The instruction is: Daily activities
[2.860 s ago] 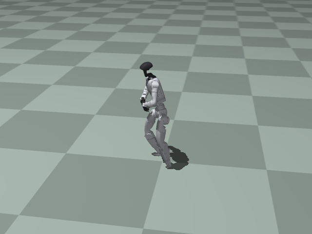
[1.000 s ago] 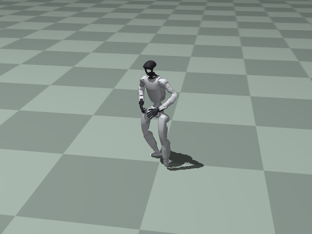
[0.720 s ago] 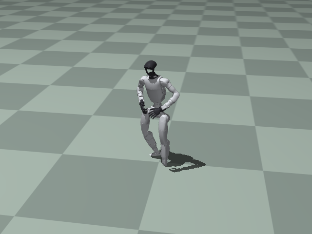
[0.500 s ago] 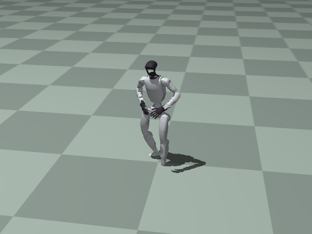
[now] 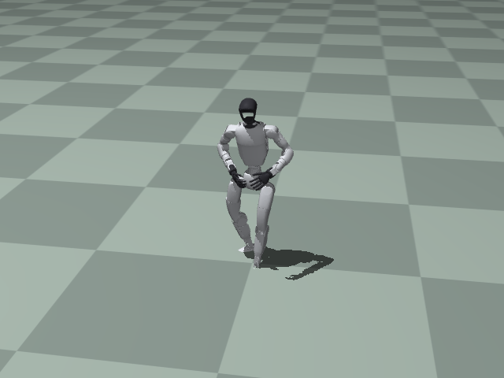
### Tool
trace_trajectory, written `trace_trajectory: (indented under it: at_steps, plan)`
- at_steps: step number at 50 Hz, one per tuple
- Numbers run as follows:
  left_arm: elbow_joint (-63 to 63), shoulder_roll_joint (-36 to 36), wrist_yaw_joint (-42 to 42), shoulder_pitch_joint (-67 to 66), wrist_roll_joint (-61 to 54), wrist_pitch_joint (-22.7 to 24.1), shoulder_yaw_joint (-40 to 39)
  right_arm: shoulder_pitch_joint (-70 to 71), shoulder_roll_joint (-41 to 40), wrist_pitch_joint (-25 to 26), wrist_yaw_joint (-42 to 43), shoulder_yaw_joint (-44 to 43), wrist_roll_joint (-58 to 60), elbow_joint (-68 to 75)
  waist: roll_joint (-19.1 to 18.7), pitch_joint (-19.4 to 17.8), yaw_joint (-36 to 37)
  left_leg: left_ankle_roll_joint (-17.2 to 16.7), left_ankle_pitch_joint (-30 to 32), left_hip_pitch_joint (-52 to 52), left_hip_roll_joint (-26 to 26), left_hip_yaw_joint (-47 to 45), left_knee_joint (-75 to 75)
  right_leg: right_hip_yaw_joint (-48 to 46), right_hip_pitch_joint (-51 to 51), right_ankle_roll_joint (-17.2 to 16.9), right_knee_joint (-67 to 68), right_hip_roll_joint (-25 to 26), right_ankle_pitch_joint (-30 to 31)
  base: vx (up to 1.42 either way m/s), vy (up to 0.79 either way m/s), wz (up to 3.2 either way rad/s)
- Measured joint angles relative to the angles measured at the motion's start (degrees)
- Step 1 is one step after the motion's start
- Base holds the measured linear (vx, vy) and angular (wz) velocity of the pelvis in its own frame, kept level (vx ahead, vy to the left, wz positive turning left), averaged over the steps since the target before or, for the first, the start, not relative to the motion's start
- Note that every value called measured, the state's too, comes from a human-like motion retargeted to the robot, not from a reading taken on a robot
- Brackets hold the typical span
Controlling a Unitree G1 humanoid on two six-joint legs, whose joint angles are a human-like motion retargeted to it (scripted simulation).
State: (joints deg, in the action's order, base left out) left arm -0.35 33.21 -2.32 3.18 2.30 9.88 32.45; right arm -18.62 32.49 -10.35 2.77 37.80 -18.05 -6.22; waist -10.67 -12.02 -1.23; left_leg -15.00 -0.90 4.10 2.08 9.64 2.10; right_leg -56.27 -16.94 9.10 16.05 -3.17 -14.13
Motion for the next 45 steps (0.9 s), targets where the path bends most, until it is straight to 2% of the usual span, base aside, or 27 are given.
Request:
trace_trajectory:
  at_steps: [15,25,32,40,41,42,43,44,45]
  plan:
    - [-0.3,-2.0,5.0,-1.7,-3.7,-0.9,0.9,-3.0,-1.4,1.9,-2.4,-2.6,-1.4,1.3,-1.1,0.1,-0.4,0.0,3.6,0.6,4.9,1.1,0.4,-4.9,-2.7,0.7,-2.8,1.5,4.2,-0.05,0.07,0.59]
    - [2.5,3.2,9.2,-15.9,-5.2,-2.1,1.9,-5.7,-0.2,3.4,-5.2,-6.8,0.7,4.1,-2.6,-1.7,0.3,0.0,7.2,0.6,9.0,1.6,0.6,-9.9,-5.2,1.2,-6.3,3.7,8.7,-0.08,0.10,0.81]
    - [9.6,7.5,10.6,-26.2,-5.5,-2.9,-0.6,-10.2,3.4,4.5,-7.9,-10.3,3.1,10.6,-2.3,-1.7,0.6,0.0,10.0,-0.2,12.1,1.6,0.9,-14.3,-7.3,1.5,-9.8,6.0,13.6,-0.09,0.16,1.04]
    - [18.7,4.8,8.0,-25.6,-5.1,-3.7,-4.8,-13.2,3.1,3.9,-9.1,-14.1,2.7,10.3,-2.0,-1.6,-1.9,0.0,14.2,-2.4,15.2,3.9,1.1,-17.2,-9.8,2.0,-8.9,7.4,23.0,-0.03,0.21,1.26]
    - [21.6,3.5,7.2,-24.2,-4.8,-3.7,-5.4,-13.7,3.1,4.1,-9.1,-14.8,2.5,9.1,-2.9,-2.8,-2.9,0.0,14.1,-3.6,14.4,4.9,1.2,-15.1,-9.6,0.4,-2.5,4.8,24.8,0.13,0.39,1.47]
    - [24.3,2.1,6.3,-22.8,-4.5,-3.8,-5.8,-14.2,3.2,4.3,-9.1,-15.6,2.2,8.1,-3.5,-4.2,-3.9,0.0,14.2,-5.0,14.2,5.8,1.2,-11.6,-8.7,-2.5,6.1,0.2,27.5,0.15,0.58,1.64]
    - [26.7,0.8,5.6,-21.6,-4.3,-4.0,-5.9,-14.9,3.4,4.5,-8.9,-16.6,1.9,7.4,-3.5,-6.2,-4.8,0.0,14.4,-7.1,15.0,6.7,1.2,-5.3,-6.0,-8.0,19.3,-8.4,31.7,-0.07,0.52,1.78]
    - [28.3,-0.3,4.9,-20.8,-4.2,-4.3,-6.2,-15.5,3.4,4.6,-8.8,-17.5,1.7,6.9,-2.4,-7.4,-5.3,0.0,15.8,-8.4,17.8,7.2,1.0,1.1,-1.3,-10.1,23.8,-13.2,27.1,-0.39,0.34,1.86]
    - [29.7,-1.3,4.4,-20.2,-4.3,-4.8,-6.4,-16.1,3.3,4.7,-8.6,-18.4,1.4,6.7,-0.8,-8.3,-5.5,0.0,17.8,-9.2,21.5,7.5,0.7,7.4,4.5,-10.7,24.0,-16.0,18.0,-0.57,0.01,2.09]
